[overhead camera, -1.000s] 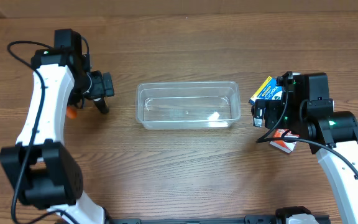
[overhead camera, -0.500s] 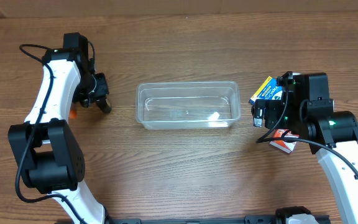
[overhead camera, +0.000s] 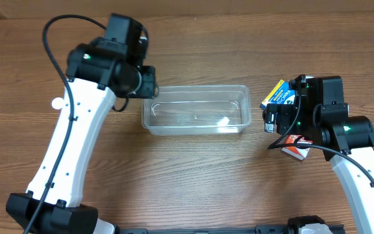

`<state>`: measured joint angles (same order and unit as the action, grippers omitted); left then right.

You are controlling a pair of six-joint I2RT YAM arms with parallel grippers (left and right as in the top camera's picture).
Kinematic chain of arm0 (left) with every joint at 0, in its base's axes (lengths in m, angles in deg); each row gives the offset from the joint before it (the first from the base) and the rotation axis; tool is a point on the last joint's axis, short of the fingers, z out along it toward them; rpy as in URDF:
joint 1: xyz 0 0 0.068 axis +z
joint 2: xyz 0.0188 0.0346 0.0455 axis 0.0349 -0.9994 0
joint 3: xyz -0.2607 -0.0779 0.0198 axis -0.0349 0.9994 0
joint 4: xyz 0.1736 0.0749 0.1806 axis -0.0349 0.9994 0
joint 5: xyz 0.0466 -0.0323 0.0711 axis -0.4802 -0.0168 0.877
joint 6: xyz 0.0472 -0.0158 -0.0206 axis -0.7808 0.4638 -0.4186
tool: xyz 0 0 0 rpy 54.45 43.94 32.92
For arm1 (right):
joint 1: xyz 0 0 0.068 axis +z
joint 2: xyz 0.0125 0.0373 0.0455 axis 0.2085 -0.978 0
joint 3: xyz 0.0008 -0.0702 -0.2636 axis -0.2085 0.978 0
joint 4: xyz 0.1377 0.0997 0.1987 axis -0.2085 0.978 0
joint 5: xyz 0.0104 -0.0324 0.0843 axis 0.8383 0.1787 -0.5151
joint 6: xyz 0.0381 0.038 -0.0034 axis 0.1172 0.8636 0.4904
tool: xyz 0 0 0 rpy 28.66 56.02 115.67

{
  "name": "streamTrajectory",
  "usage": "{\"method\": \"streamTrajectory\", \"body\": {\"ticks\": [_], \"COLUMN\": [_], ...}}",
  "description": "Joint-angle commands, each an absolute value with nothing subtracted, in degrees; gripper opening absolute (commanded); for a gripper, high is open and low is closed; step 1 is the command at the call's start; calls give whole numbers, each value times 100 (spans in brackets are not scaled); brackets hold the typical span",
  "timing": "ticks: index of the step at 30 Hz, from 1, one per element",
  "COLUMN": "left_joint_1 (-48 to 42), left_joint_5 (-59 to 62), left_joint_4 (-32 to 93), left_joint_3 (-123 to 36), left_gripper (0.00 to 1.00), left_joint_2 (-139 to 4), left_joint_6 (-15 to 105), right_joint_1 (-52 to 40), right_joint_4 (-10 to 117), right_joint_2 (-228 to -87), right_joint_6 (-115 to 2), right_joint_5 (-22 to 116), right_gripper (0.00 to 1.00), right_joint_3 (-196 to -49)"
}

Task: Pack container
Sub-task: 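Lower the dark bottle into the container's left end and release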

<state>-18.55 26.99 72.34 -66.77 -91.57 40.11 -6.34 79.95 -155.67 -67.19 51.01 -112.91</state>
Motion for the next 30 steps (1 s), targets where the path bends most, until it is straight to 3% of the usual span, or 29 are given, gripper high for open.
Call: {"method": "streamTrajectory", "body": {"ticks": [1,10,17,19,20,22,30], "left_joint_1": [-2282,-2262,-2011,-1998,-1998,-2002,-2002], "left_joint_5": [2905,3147,3171,3167,3165,3134,3073], "left_joint_4": [7322,7158,6758,6760,6762,6762,6767], "left_joint_3": [-6734,-6734,-6734,-6734,-6734,-6734,-6741], "left_gripper": [4,4,5,18,35,55,57], "left_joint_2": [-9495,-11047,-11421,-11421,-11421,-11421,-11412], "left_joint_6": [4343,4398,4330,4247,4195,4184,4184], "right_joint_1": [-660,-660,-660,-660,-660,-660,-660], "right_joint_4": [7965,7971,7971,7971,7971,7974,7969], "right_joint_2": [-15500,-15500,-15500,-15500,-15500,-15500,-15500], "right_joint_6": [-6693,-6693,-6693,-6693,-6693,-6693,-6693], "right_joint_5": [5092,5090,5090,5092,5090,5092,5092], "right_gripper": [100,100,100,100,100,100,100], "right_joint_3": [-11448,-11448,-11448,-11448,-11448,-11448,-11444]}}
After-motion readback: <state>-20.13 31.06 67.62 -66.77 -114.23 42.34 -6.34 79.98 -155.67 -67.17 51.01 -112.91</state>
